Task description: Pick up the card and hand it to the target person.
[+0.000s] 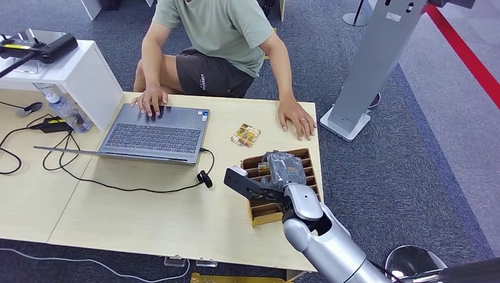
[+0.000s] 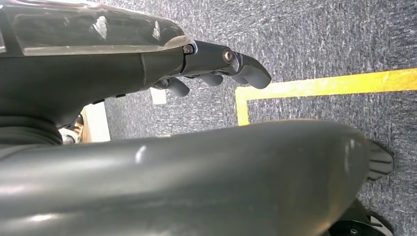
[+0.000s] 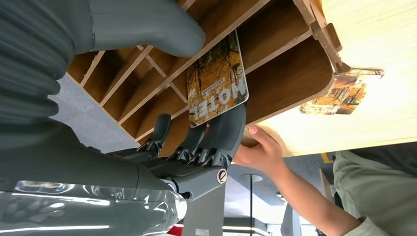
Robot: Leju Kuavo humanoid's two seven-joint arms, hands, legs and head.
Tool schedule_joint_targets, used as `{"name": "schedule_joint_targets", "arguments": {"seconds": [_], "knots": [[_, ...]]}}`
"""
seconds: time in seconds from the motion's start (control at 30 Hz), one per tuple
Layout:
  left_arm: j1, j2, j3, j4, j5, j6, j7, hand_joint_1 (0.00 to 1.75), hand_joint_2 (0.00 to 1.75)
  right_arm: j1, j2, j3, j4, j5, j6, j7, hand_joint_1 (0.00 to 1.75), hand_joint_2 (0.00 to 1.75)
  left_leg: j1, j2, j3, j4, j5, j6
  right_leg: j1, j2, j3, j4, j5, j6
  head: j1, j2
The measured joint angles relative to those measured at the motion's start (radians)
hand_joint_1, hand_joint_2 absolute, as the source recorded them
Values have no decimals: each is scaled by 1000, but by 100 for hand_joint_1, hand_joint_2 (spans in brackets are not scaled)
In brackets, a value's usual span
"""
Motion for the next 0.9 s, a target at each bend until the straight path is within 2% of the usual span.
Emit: {"name": "schedule_joint_targets", "arguments": {"seconds": [0.23, 0.53, 0.9], "knots": [[0, 0, 0, 0, -1, -2, 0, 0, 0, 0, -2, 7, 0, -3, -3, 9, 127, 175, 0, 0, 0, 0, 0, 0, 0, 0, 0, 0, 0, 0, 0, 0], [0, 0, 0, 0, -2, -2, 1, 0, 0, 0, -6, 10, -1, -11, -5, 16, 160, 175, 0, 0, 0, 0, 0, 0, 0, 0, 0, 0, 0, 0, 0, 0], [0, 0, 0, 0, -19, -1, 0, 0, 0, -3, -11, 16, -2, -24, -14, 16, 162, 175, 0, 0, 1, 0, 0, 0, 0, 0, 0, 0, 0, 0, 0, 0]]}}
